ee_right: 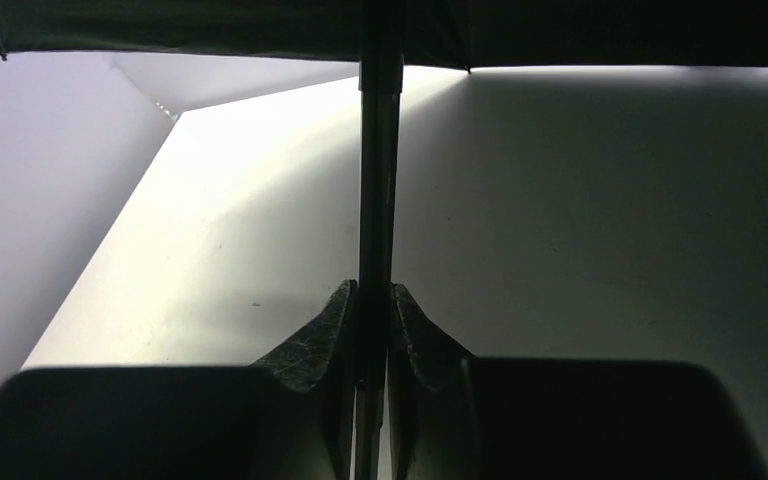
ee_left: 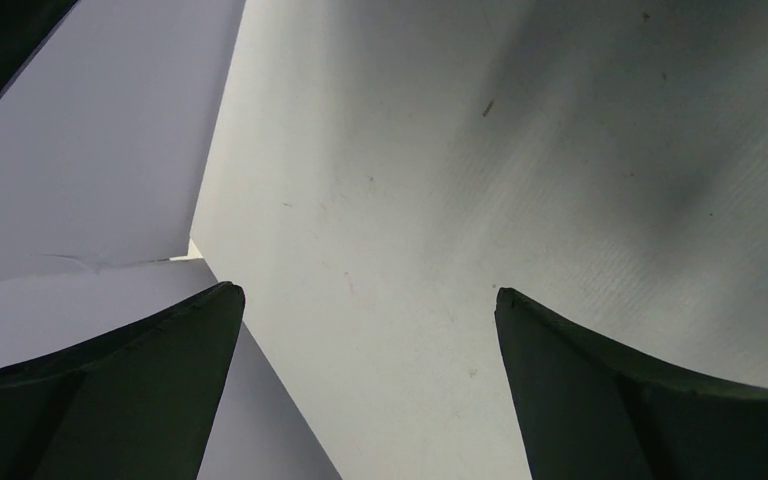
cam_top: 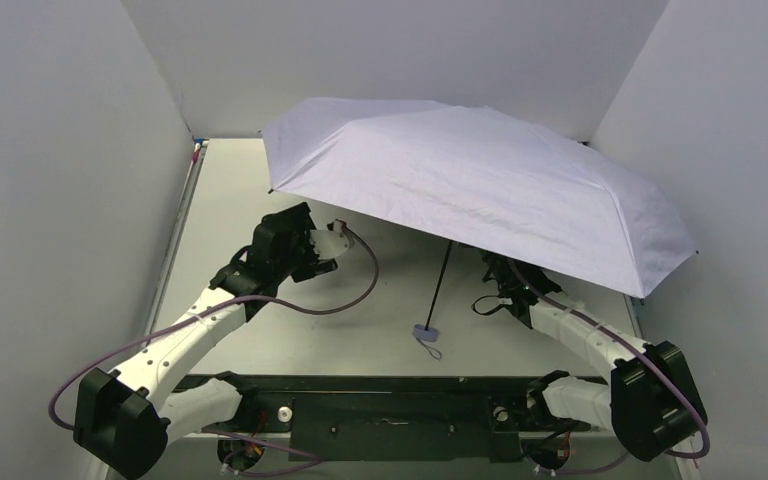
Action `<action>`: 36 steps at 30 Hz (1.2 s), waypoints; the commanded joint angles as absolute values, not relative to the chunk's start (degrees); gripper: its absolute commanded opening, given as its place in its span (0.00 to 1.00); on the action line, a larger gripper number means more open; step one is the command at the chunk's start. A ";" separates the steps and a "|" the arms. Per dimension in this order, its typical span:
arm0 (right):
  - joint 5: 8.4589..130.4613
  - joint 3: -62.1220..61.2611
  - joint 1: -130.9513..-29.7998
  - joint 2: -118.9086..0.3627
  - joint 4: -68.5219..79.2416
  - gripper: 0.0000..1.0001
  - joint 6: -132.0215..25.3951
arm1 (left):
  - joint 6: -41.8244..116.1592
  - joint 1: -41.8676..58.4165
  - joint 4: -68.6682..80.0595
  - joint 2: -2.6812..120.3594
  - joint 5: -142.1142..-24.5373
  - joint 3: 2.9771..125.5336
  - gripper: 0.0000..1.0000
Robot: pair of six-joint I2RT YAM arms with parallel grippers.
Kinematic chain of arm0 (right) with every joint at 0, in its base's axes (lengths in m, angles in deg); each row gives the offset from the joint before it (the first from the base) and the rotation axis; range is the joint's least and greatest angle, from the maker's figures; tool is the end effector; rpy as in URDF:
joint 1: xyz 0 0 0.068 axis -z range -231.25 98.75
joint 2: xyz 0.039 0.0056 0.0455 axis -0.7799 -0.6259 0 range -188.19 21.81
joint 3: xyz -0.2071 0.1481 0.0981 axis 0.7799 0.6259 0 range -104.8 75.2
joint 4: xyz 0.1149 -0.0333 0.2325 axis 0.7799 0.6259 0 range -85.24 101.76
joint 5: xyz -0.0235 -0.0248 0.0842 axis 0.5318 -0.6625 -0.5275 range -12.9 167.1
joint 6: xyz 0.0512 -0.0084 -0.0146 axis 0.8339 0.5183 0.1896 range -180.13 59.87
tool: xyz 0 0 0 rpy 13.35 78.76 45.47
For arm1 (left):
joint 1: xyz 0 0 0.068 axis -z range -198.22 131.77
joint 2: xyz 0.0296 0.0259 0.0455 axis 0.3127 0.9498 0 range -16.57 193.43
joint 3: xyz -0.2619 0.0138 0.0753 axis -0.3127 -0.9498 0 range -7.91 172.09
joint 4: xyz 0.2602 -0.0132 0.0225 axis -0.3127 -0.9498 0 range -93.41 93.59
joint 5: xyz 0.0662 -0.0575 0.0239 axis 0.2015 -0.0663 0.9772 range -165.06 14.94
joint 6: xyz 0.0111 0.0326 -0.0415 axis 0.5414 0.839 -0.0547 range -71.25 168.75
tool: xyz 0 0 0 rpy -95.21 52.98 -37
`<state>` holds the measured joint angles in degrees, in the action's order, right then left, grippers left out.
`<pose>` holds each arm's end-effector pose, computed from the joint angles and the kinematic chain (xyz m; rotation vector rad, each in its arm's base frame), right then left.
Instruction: Open the umbrella
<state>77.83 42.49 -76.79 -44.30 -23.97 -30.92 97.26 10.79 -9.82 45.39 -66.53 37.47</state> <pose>0.2347 0.1117 0.2613 0.0645 1.7005 0.7118 0.2146 -0.1129 0.2797 1.2479 1.6993 0.3608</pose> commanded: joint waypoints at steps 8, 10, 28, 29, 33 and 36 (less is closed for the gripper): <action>72.96 47.86 -76.23 -38.56 -23.53 0.54 -45.60 | 93.02 9.45 -14.25 43.09 -68.12 36.04 0.97; 73.29 47.95 -76.14 -35.77 -19.97 0.64 -49.29 | 90.40 8.83 -14.15 43.07 -68.51 36.44 0.97; 83.10 49.87 -74.64 -11.05 5.23 0.75 -79.34 | 81.99 -6.87 -10.08 36.97 -64.64 31.56 0.97; 83.66 50.00 -74.37 -10.03 6.05 0.75 -80.93 | 81.50 -7.72 -8.92 36.17 -63.39 30.32 0.97; 86.68 50.98 -73.81 -8.90 7.94 0.76 -86.20 | 80.47 -8.20 -4.28 35.69 -53.65 26.73 0.97; 89.32 50.82 -73.50 -10.64 7.84 0.77 -87.76 | 82.77 -8.18 -1.27 35.68 -50.73 24.65 0.97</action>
<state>83.93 50.34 -74.08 -9.22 6.50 -82.28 82.75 -7.90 -9.23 36.53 -58.01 26.50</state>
